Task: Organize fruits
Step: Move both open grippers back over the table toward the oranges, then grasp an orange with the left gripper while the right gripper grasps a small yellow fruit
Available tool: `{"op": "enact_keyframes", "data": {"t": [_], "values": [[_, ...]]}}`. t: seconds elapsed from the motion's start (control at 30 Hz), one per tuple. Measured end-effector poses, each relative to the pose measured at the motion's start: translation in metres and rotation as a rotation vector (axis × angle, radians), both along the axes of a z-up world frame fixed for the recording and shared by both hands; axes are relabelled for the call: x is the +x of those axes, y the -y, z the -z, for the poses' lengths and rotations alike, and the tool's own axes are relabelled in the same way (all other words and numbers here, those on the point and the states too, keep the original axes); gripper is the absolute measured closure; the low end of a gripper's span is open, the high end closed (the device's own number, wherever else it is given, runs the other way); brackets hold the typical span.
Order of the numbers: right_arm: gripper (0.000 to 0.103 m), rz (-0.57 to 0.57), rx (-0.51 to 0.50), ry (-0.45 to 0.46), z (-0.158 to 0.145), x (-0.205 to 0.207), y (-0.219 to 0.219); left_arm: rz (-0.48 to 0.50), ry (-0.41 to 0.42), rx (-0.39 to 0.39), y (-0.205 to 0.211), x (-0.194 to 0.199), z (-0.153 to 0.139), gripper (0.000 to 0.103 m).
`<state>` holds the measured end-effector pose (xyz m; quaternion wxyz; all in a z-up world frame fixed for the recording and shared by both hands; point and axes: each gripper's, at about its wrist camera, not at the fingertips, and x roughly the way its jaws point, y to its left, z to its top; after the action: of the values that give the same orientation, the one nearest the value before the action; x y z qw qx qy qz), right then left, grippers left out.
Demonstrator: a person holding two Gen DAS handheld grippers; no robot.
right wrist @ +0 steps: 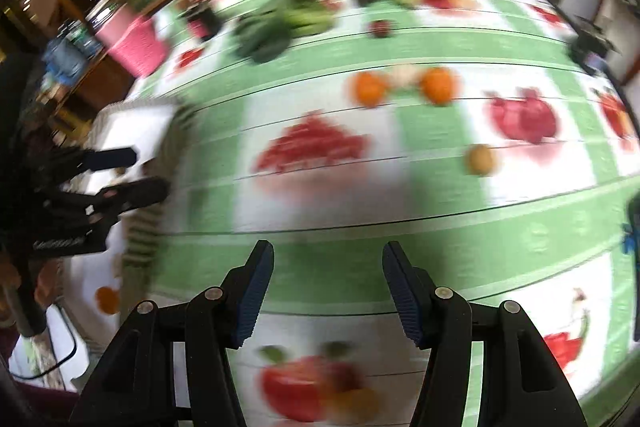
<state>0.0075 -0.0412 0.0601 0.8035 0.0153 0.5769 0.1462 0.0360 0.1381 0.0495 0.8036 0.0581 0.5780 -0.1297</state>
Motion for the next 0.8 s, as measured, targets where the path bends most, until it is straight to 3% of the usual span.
{"op": "enact_keyframes", "data": {"t": [0.23, 0.57, 0.67, 0.8], "values": [[0.044, 0.107, -0.021, 0.008, 0.007, 0.027, 0.060, 0.051, 0.002, -0.013, 0.053, 0.032, 0.005, 0.030], [0.047, 0.088, -0.015, 0.028, 0.016, 0.058, 0.073, 0.113, 0.021, 0.023, 0.104, 0.070, 0.014, 0.030], [0.053, 0.068, -0.015, 0.022, 0.021, 0.063, 0.073, 0.121, 0.024, 0.029, 0.113, 0.081, 0.017, 0.030], [0.070, 0.061, -0.024, 0.015, 0.028, 0.068, 0.074, 0.139, 0.022, 0.046, 0.124, 0.089, 0.024, 0.030]]}}
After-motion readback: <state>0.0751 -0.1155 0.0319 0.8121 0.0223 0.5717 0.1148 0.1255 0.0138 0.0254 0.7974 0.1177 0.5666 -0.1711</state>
